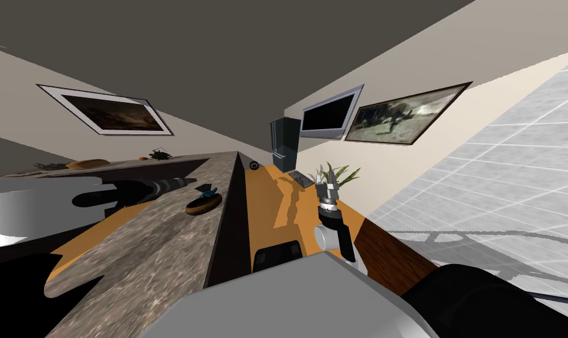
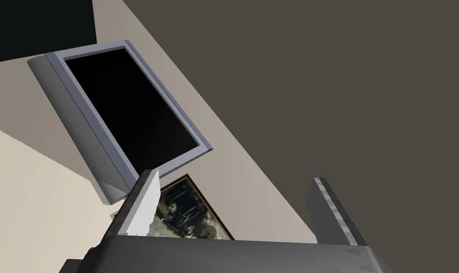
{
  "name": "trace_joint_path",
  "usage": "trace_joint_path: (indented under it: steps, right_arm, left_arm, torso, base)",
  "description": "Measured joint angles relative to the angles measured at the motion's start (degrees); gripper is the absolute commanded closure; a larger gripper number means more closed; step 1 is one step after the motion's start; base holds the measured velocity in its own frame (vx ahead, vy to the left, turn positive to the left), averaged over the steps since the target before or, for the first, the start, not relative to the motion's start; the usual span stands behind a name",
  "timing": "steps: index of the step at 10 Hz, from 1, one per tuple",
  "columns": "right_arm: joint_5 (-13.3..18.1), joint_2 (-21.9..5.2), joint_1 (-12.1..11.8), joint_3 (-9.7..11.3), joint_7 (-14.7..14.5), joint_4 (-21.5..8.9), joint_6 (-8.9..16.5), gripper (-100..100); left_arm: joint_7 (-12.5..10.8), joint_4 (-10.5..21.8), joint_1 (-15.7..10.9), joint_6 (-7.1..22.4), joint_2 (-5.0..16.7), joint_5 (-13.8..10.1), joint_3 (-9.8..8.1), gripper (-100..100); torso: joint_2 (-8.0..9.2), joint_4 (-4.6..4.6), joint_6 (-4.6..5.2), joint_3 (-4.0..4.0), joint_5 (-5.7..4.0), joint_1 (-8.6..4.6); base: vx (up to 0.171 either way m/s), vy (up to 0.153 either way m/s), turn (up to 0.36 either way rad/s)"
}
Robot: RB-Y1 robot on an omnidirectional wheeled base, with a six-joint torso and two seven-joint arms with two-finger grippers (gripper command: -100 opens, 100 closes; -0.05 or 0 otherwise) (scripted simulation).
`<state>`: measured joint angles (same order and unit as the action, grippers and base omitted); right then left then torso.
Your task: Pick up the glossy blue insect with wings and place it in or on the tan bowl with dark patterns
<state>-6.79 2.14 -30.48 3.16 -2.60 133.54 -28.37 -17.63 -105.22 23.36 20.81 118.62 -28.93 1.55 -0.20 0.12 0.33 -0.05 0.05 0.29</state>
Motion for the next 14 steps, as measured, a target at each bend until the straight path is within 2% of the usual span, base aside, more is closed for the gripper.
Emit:
trace_joint_path:
  steps: [1, 2, 10, 12, 14]
  right_arm:
    - [0.0, 0.0, 0.0, 0.0, 0.0, 0.0, 0.0, 0]
    - [0.0, 0.0, 0.0, 0.0, 0.0, 0.0, 0.0, 0]
    - [0.0, 0.0, 0.0, 0.0, 0.0, 0.0, 0.0, 0]
    - [0.0, 0.01, -0.01, 0.01, 0.0, 0.0, 0.0, 0]
    - [0.0, 0.0, 0.0, 0.0, 0.0, 0.0, 0.0, 0]
  left_arm:
    - [-0.44, -0.42, 0.43, 0.11, 0.94, -0.38, -0.74, -100]
    - [-0.69, -0.8, -0.04, 0.29, 1.45, -0.65, -0.47, -100]
    - [-0.81, -0.95, -0.04, 0.4, 1.64, -0.71, -0.52, -100]
    - [-1.12, 1.55, -0.95, -1.9, 1.99, -0.32, 1.56, -100]
    - [-1.07, 3.24, -0.42, -4.79, 1.72, 0.04, 1.49, -100]
  torso:
    - [0.01, 0.01, 0.0, 0.01, 0.0, 0.0]
    - [0.04, 0.01, 0.0, 0.02, 0.01, 0.02]
    - [0.06, 0.01, -0.01, 0.03, 0.02, 0.04]
    - [-0.28, -0.07, 0.0, -0.17, -0.07, -0.34]
    - [-0.06, -0.02, 0.01, -0.04, -0.02, -0.07]
  base:
    - [-0.004, 0.001, -0.013]
    - [0.005, -0.001, 0.017]
    - [0.01, -0.008, 0.015]
    - [0.075, -0.089, 0.057]
    - [0.043, -0.036, 0.075]
